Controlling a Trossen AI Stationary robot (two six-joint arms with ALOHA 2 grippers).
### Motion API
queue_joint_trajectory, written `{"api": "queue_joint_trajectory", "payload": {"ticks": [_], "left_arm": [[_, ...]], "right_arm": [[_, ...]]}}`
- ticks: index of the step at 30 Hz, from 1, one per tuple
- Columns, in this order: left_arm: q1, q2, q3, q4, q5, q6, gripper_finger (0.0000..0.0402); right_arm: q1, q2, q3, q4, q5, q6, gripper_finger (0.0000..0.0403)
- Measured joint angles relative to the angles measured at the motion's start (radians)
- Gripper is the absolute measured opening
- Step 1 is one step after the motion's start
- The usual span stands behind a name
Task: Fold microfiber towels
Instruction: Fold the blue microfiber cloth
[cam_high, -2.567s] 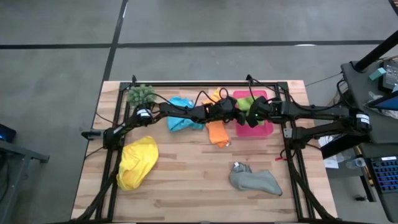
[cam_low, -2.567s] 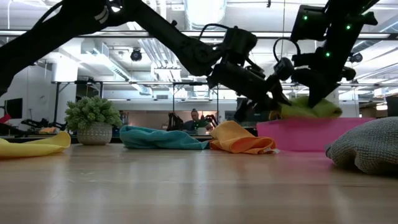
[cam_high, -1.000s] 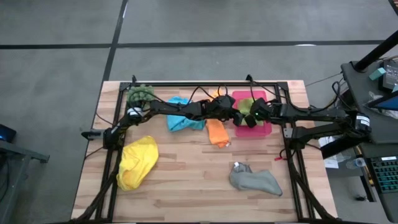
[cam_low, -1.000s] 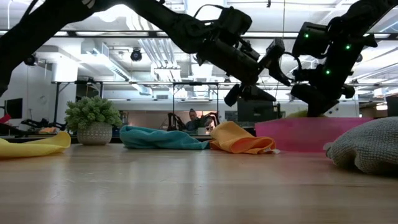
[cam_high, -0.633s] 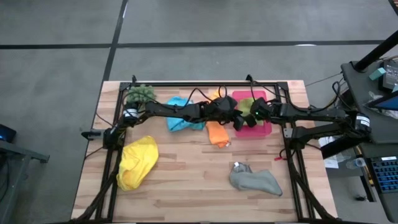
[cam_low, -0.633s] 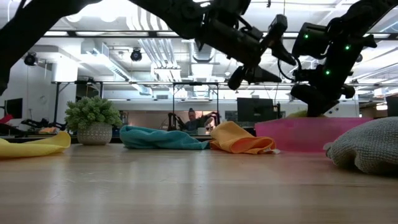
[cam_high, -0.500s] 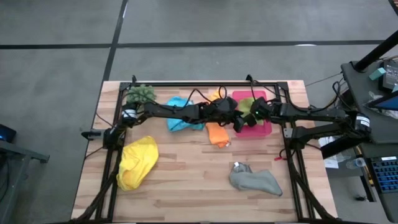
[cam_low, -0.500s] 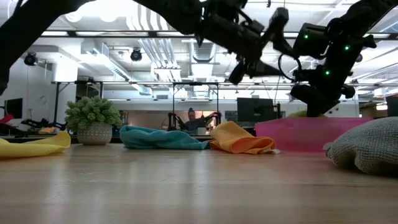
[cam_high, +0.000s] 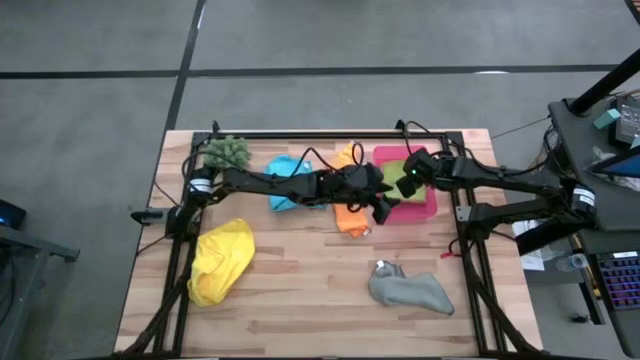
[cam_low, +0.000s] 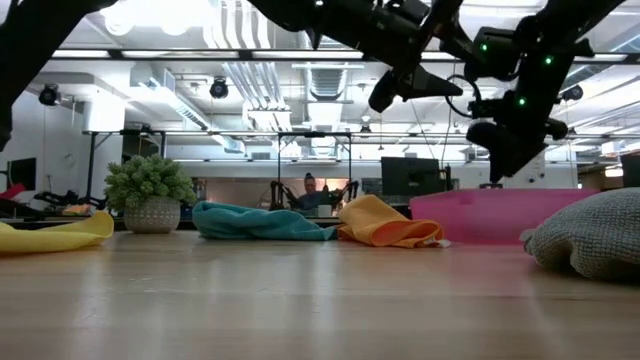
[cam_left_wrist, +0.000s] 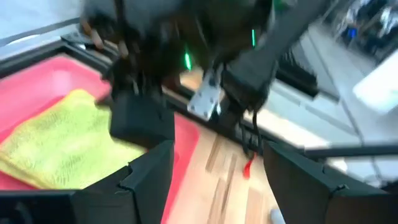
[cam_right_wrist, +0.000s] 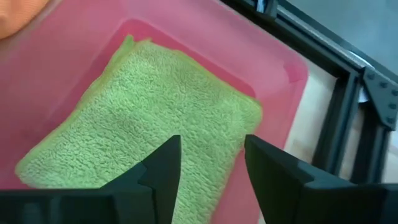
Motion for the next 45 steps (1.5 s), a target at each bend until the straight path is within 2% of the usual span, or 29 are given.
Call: {"api": "queue_joint_trajectory", "payload": {"ticks": [8, 12, 16, 24, 31, 33, 38, 45], "left_arm": [[-0.086, -0.031, -0.003, -0.151, 0.001, 0.108, 0.0231], [-0.139, -0.060, -0.011, -0.218, -0.001, 0.147, 0.0231], [-0.193, -0.110, -0.055, -0.239, -0.002, 0.182, 0.0231], [-0.277, -0.255, -0.244, -0.326, -0.003, 0.191, 0.0231], [-0.322, -0.401, -0.487, -0.392, -0.003, 0.182, 0.0231], [-0.320, -0.443, -0.558, -0.418, -0.021, 0.147, 0.0231], [-0.262, -0.522, -0.680, -0.463, -0.145, 0.101, 0.0231], [-0.049, -0.544, -0.741, -0.465, -0.189, 0.174, 0.0231]], "right_arm": [[0.116, -0.059, 0.046, -0.059, -0.045, 0.002, 0.0168], [0.226, -0.139, 0.038, -0.034, -0.045, 0.017, 0.0155], [0.364, -0.224, 0.017, 0.076, -0.045, 0.018, 0.0139], [0.598, -0.283, -0.033, 0.345, -0.045, -0.067, 0.0110], [0.686, -0.228, -0.060, 0.472, -0.045, -0.142, 0.0090], [0.699, -0.197, -0.062, 0.493, -0.045, -0.150, 0.0085], [0.700, -0.128, -0.062, 0.538, -0.045, -0.159, 0.0074], [0.700, -0.015, -0.062, 0.606, -0.044, -0.223, 0.0068]]}}
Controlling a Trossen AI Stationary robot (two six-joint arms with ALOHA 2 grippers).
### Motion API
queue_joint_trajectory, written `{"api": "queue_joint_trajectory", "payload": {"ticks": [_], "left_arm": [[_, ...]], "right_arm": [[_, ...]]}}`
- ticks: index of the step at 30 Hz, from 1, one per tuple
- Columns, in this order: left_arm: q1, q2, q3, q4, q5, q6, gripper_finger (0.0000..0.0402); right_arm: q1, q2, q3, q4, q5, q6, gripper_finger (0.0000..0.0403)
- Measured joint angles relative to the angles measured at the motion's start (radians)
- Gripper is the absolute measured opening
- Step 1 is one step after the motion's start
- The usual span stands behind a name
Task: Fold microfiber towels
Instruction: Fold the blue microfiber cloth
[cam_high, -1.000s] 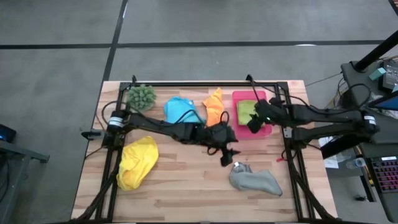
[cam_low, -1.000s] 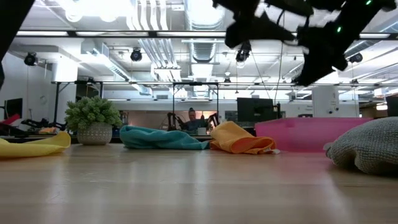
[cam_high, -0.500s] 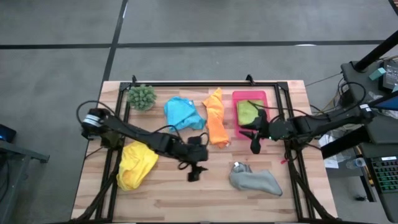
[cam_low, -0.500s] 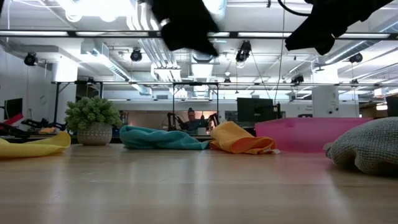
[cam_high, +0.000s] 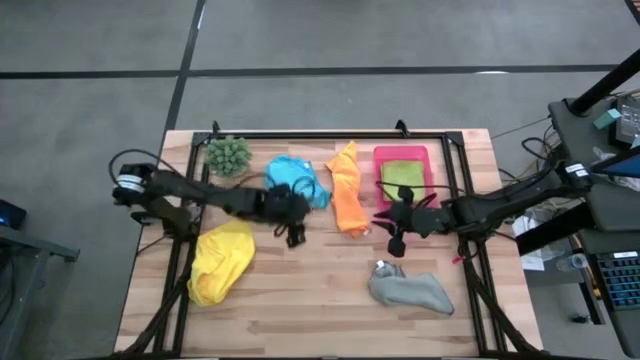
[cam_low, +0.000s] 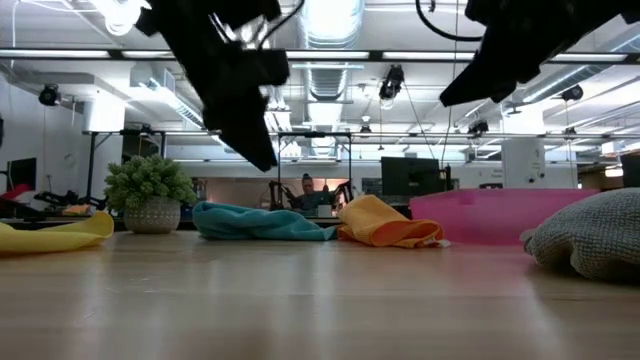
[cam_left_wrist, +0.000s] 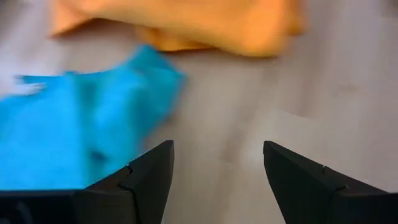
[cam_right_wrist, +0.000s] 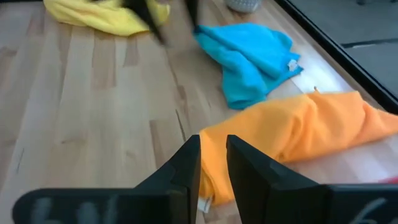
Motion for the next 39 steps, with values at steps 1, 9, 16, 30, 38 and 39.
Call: {"api": "queue_joint_trajectory", "payload": {"ticks": [1, 9, 16, 30, 38, 39], "left_arm": [[0.039, 0.007, 0.000, 0.017, -0.001, 0.033, 0.0231], [0.322, 0.094, 0.002, 0.266, 0.037, 0.186, 0.0231], [0.393, 0.222, 0.002, 0.351, 0.147, 0.207, 0.0231], [0.392, 0.298, 0.016, 0.346, 0.069, 0.152, 0.0117], [0.369, 0.268, 0.016, 0.343, 0.061, 0.144, 0.0005], [0.359, 0.255, 0.016, 0.342, 0.061, 0.144, 0.0003]], "right_arm": [[0.000, 0.012, 0.000, 0.002, 0.000, -0.011, 0.0068], [-0.002, 0.093, 0.000, 0.021, 0.030, -0.075, 0.0068], [-0.002, 0.109, -0.002, 0.033, 0.054, -0.073, 0.0068], [-0.002, 0.110, -0.004, 0.038, 0.053, -0.046, 0.0068], [-0.002, 0.121, -0.022, 0.057, 0.054, -0.046, 0.0068], [-0.002, 0.123, -0.033, 0.076, 0.053, -0.048, 0.0068]]}}
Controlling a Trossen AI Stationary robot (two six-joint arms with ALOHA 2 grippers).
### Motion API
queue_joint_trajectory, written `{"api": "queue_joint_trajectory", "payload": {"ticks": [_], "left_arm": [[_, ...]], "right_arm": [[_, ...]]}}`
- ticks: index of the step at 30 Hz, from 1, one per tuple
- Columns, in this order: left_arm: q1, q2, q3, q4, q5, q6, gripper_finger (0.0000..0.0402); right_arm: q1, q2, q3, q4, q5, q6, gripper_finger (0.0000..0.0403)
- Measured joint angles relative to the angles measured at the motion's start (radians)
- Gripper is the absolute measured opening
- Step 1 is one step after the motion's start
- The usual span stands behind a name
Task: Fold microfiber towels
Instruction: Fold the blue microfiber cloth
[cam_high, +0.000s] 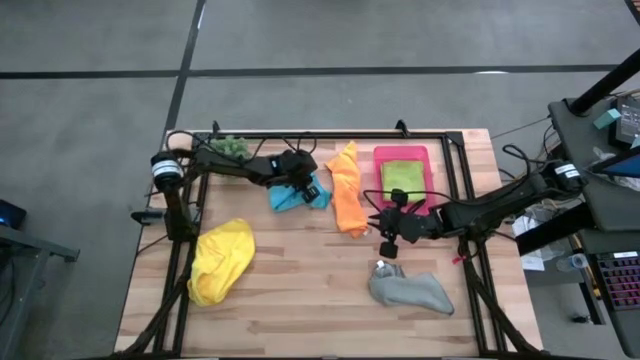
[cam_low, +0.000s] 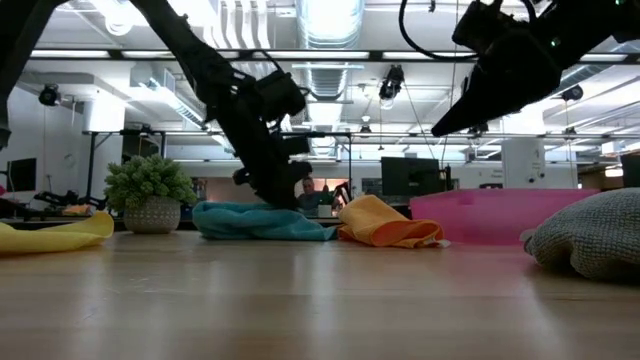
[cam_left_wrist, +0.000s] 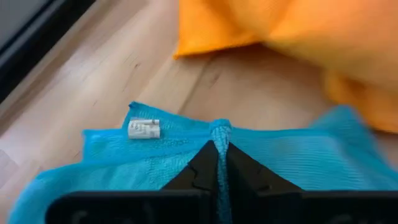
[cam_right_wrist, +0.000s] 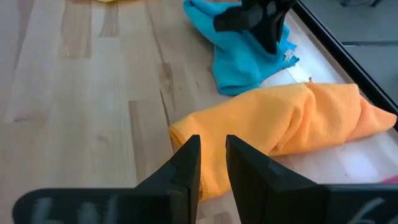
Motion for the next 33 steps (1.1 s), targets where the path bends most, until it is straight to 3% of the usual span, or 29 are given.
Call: {"api": "queue_joint_trajectory", "payload": {"ticks": [10, 15, 20, 29, 33], "left_arm": [[-0.217, -0.227, 0.000, 0.005, -0.011, 0.079, 0.0000], [-0.373, -0.318, -0.008, 0.045, -0.022, 0.079, 0.0000], [-0.521, -0.374, -0.018, 0.071, -0.035, 0.085, 0.0000], [-0.728, -0.381, -0.021, 0.157, -0.042, 0.162, 0.0000], [-0.767, -0.383, -0.022, 0.178, -0.147, 0.160, 0.0000]], "right_arm": [[0.000, 0.005, -0.112, 0.445, -0.001, -0.178, 0.0068], [-0.008, 0.005, -0.110, 0.542, -0.002, -0.199, 0.0080], [-0.024, 0.005, -0.094, 0.605, -0.013, -0.200, 0.0119], [-0.024, 0.117, -0.042, 0.842, -0.228, -0.293, 0.0186], [-0.024, 0.202, 0.002, 0.887, -0.332, -0.320, 0.0197]]}}
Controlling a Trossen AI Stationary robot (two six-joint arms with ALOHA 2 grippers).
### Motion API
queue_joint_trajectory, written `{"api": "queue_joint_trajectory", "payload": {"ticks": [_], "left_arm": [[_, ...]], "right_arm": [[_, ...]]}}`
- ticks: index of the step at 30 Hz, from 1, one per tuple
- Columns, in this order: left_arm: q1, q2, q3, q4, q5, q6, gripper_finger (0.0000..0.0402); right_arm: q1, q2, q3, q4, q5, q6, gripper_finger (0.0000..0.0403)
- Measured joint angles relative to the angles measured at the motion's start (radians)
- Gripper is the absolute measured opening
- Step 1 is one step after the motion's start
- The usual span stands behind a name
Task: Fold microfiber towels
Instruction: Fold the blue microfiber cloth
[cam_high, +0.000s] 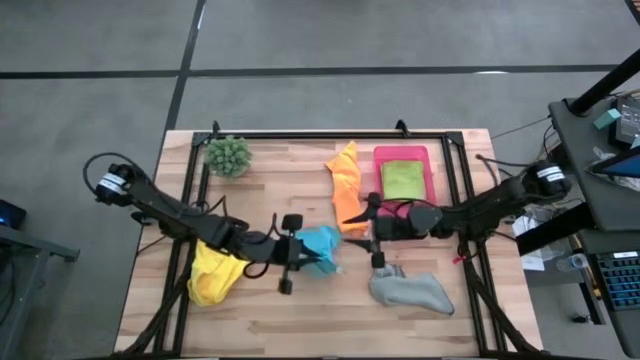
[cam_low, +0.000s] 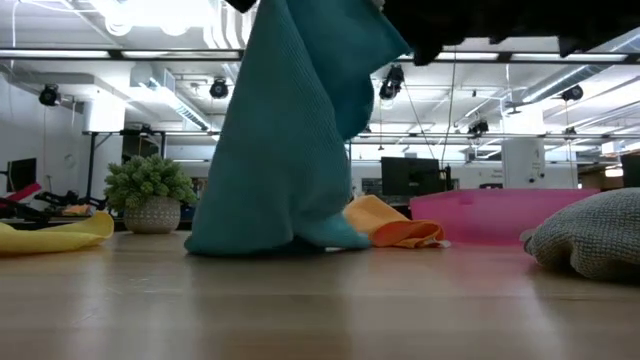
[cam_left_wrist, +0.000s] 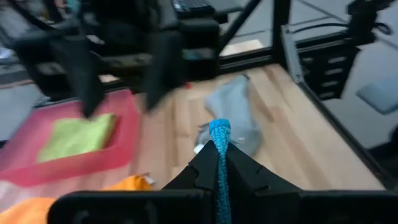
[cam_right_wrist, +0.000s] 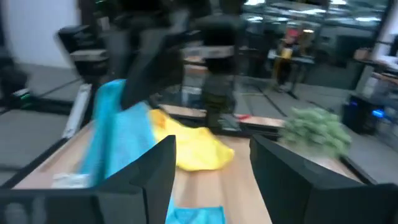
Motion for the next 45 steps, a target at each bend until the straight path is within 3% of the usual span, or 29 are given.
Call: {"api": "queue_joint_trajectory", "payload": {"ticks": [5, 9, 12, 17, 23, 36, 41, 45], "left_arm": [[-0.017, -0.003, 0.000, 0.000, -0.156, -0.008, 0.0000], [-0.017, -0.003, 0.000, -0.008, -0.347, -0.053, 0.0000], [-0.017, -0.003, 0.000, -0.023, -0.447, -0.075, 0.0000], [-0.017, -0.003, -0.001, -0.025, -0.456, -0.080, 0.0000], [-0.017, -0.003, -0.001, -0.024, -0.457, -0.081, 0.0000], [-0.016, -0.003, -0.001, -0.017, -0.467, -0.083, 0.0000], [-0.012, 0.002, -0.001, -0.018, -0.488, -0.109, 0.0005], [-0.005, 0.003, -0.001, -0.019, -0.488, -0.108, 0.0046]], "right_arm": [[0.001, 0.084, 0.074, -0.002, -0.149, -0.036, 0.0199], [0.000, 0.101, 0.133, -0.112, -0.126, -0.035, 0.0199], [0.000, 0.097, 0.169, -0.219, -0.048, -0.037, 0.0197], [0.004, 0.064, 0.183, -0.325, 0.067, -0.034, 0.0184], [0.005, 0.025, 0.184, -0.374, 0.104, -0.025, 0.0154], [0.005, 0.077, 0.185, -0.373, 0.106, -0.044, 0.0016], [0.005, 0.059, 0.204, -0.381, 0.106, -0.011, 0.0009], [0.005, 0.056, 0.259, -0.456, 0.095, 0.054, 0.0009]]}}
